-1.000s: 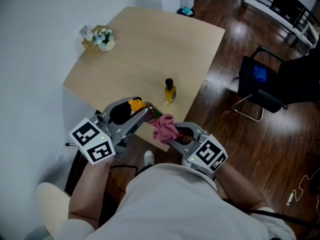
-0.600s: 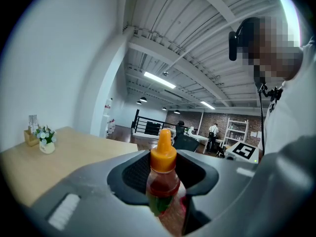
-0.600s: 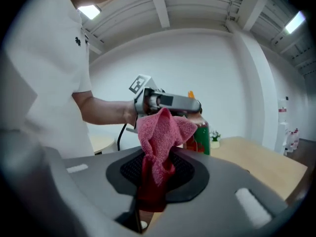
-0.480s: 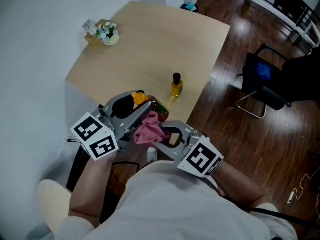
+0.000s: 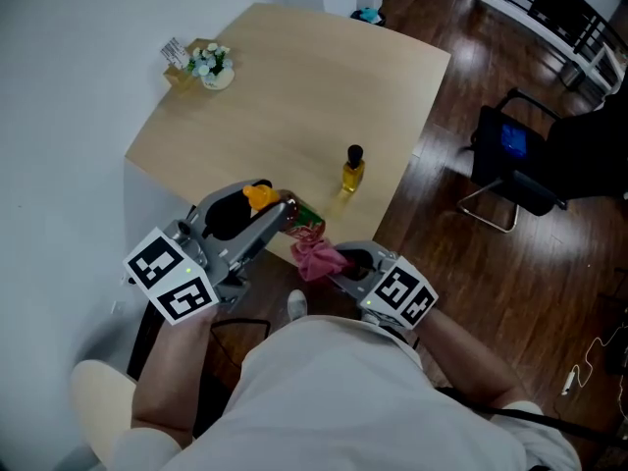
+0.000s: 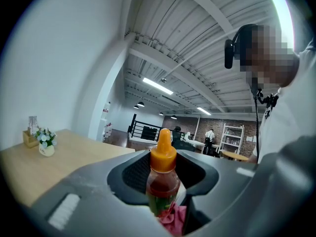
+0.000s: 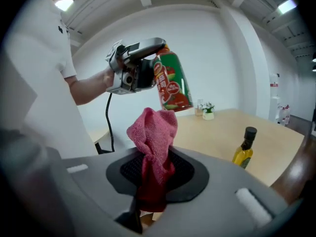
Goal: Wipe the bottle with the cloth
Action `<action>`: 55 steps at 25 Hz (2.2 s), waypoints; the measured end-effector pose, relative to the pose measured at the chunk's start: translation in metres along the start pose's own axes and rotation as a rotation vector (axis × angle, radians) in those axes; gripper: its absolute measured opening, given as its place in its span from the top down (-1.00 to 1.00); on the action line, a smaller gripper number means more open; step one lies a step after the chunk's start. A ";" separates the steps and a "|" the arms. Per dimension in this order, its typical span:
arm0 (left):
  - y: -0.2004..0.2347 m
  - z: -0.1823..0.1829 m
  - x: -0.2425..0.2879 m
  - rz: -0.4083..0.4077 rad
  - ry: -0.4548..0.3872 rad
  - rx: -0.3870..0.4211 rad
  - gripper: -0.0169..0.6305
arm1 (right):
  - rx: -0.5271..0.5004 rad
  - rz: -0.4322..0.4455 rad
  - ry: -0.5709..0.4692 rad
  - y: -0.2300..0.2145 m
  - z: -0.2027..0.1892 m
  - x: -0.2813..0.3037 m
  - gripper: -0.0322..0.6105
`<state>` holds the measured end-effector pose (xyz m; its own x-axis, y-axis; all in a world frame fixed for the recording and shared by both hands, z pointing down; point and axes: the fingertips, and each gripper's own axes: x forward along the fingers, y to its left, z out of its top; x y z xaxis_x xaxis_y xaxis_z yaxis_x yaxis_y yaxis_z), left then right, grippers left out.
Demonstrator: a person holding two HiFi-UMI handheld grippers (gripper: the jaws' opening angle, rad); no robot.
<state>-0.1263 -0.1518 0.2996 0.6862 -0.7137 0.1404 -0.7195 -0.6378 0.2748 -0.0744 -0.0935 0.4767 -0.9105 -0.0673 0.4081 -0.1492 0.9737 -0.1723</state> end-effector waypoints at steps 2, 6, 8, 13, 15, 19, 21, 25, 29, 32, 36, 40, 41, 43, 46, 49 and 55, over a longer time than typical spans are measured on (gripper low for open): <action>0.001 0.001 -0.006 -0.013 0.007 0.014 0.45 | 0.023 -0.041 -0.007 -0.011 0.004 -0.014 0.62; 0.001 -0.004 -0.016 -0.049 0.033 0.034 0.45 | -0.012 -0.122 -0.093 -0.028 0.056 -0.043 0.62; -0.002 -0.009 -0.018 -0.075 0.044 0.037 0.45 | -0.067 -0.133 -0.157 -0.025 0.095 -0.052 0.62; -0.018 -0.016 -0.019 -0.167 0.062 0.071 0.45 | -0.208 -0.095 -0.261 0.001 0.171 -0.047 0.62; -0.022 -0.017 -0.022 -0.205 0.058 0.077 0.45 | -0.210 -0.082 -0.246 0.004 0.171 -0.036 0.62; -0.023 -0.013 -0.036 -0.245 0.042 0.065 0.45 | -0.110 -0.085 -0.165 -0.008 0.129 -0.014 0.62; -0.020 -0.008 -0.043 -0.252 0.025 0.041 0.45 | -0.063 -0.078 -0.109 -0.010 0.099 0.000 0.62; -0.013 0.005 -0.055 -0.257 -0.002 0.027 0.45 | 0.052 -0.082 -0.043 -0.014 0.049 0.026 0.62; -0.013 0.020 -0.060 -0.262 -0.016 0.041 0.45 | 0.119 -0.030 -0.022 0.003 0.037 0.053 0.62; -0.007 0.018 -0.061 -0.257 -0.008 0.054 0.45 | 0.178 0.044 -0.072 0.025 0.051 0.071 0.62; 0.001 0.006 -0.059 -0.260 0.034 0.093 0.45 | 0.267 0.051 -0.113 0.030 0.053 0.075 0.62; 0.009 -0.008 -0.052 -0.276 0.075 0.117 0.45 | 0.348 -0.014 -0.128 0.017 0.038 0.059 0.62; 0.012 -0.011 -0.050 -0.281 0.080 0.114 0.45 | 0.362 -0.036 -0.130 0.015 0.033 0.053 0.62; 0.017 -0.017 -0.043 -0.288 0.086 0.113 0.45 | 0.380 -0.095 -0.130 0.009 0.024 0.040 0.62; 0.023 -0.030 -0.021 -0.275 0.105 0.148 0.45 | 0.368 -0.223 -0.098 0.000 0.006 0.006 0.62; 0.038 -0.058 0.005 -0.247 0.136 0.166 0.45 | 0.392 -0.320 -0.100 0.000 -0.010 -0.033 0.62; 0.077 -0.123 0.058 -0.160 0.182 0.217 0.45 | 0.479 -0.480 -0.108 0.006 -0.041 -0.100 0.62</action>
<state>-0.1291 -0.2068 0.4464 0.7864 -0.5479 0.2852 -0.5932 -0.7987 0.1009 0.0315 -0.0724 0.4717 -0.7303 -0.5132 0.4508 -0.6775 0.6286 -0.3819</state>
